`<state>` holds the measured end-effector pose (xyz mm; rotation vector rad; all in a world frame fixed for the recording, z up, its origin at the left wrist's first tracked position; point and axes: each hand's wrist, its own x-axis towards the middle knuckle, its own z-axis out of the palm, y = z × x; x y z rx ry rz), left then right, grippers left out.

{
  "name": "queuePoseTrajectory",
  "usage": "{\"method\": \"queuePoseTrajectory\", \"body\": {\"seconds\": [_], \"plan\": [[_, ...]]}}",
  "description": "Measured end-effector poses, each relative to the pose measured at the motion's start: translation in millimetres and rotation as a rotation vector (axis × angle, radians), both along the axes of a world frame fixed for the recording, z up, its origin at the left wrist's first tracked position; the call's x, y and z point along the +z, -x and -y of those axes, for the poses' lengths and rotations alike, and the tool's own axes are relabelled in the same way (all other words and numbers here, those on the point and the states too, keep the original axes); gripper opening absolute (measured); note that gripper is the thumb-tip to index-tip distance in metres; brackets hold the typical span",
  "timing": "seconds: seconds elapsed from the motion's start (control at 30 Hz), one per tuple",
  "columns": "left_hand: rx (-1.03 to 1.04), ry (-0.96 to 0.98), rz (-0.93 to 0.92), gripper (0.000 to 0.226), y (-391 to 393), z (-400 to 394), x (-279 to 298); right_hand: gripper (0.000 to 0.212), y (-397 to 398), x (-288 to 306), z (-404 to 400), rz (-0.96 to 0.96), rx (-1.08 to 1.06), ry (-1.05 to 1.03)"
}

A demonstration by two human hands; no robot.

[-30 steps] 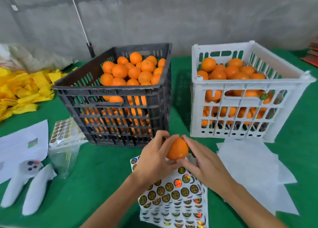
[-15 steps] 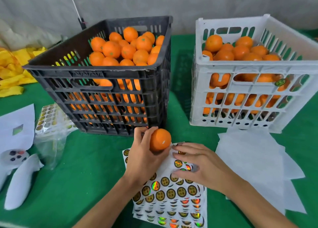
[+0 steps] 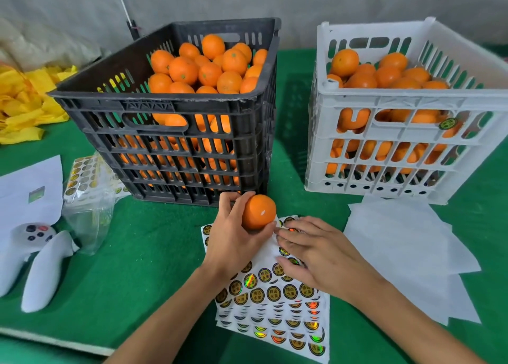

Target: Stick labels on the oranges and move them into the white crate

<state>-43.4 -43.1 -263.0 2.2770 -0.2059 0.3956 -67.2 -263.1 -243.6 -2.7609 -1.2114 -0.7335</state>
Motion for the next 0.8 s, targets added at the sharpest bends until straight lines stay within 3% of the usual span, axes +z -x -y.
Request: {"method": "queuePoseTrajectory", "body": {"seconds": [0.37,0.57,0.8], "plan": [[0.001,-0.021,-0.003,0.072,0.2,-1.6,-1.2,0.04,10.0,-0.1,-22.4,0.05,-0.111,0.073],[-0.003,-0.012,-0.005,0.072,-0.4,-1.5,-1.2,0.061,14.6,3.7,-12.1,-0.068,-0.09,-0.057],[-0.007,-0.004,-0.002,0.075,-0.9,-2.9,-2.0,0.034,17.4,-0.5,-12.1,-0.097,-0.034,-0.163]]}}
